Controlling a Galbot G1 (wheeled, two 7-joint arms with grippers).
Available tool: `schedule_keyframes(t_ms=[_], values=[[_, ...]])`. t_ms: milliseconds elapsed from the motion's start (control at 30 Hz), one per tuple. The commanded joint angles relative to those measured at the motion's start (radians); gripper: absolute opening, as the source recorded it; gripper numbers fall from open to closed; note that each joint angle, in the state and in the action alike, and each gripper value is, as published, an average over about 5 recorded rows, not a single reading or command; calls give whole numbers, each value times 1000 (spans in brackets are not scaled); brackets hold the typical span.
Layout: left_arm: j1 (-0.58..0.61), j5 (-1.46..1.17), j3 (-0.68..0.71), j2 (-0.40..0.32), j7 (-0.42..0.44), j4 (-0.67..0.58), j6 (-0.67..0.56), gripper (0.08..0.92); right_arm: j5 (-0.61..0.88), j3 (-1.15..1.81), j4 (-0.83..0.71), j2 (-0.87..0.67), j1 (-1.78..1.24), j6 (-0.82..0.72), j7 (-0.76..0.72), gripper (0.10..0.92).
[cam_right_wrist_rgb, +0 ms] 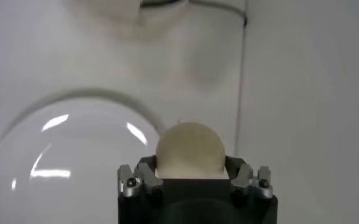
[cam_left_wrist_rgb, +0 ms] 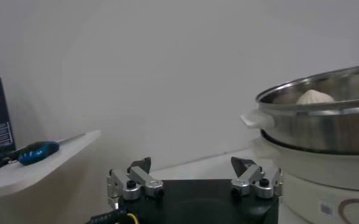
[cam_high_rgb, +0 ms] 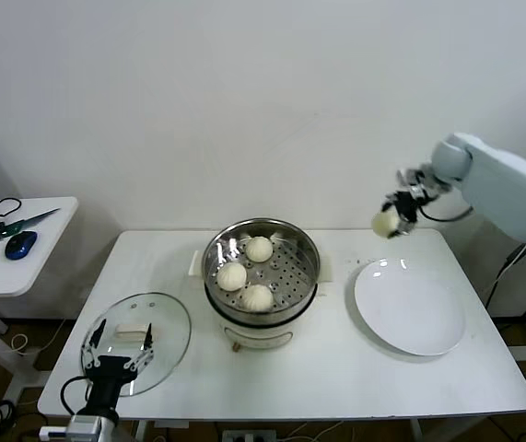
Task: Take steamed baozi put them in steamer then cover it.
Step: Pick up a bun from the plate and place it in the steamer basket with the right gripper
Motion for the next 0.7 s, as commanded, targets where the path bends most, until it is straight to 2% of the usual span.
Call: schedule_keyframes(t_ms=[33, 300, 500, 700], values=[[16, -15, 18, 15, 7, -14, -9, 823, 519, -384, 252, 142, 296, -179, 128, 721], [23, -23, 27, 28, 9, -6, -24, 823, 655, -458, 327, 277, 302, -237, 235, 721], [5, -29, 24, 30, 13, 2, -24, 823, 658, -493, 351, 343, 254, -249, 280, 721], [-5, -29, 19, 27, 16, 5, -20, 823, 635, -491, 308, 379, 175, -254, 303, 721]])
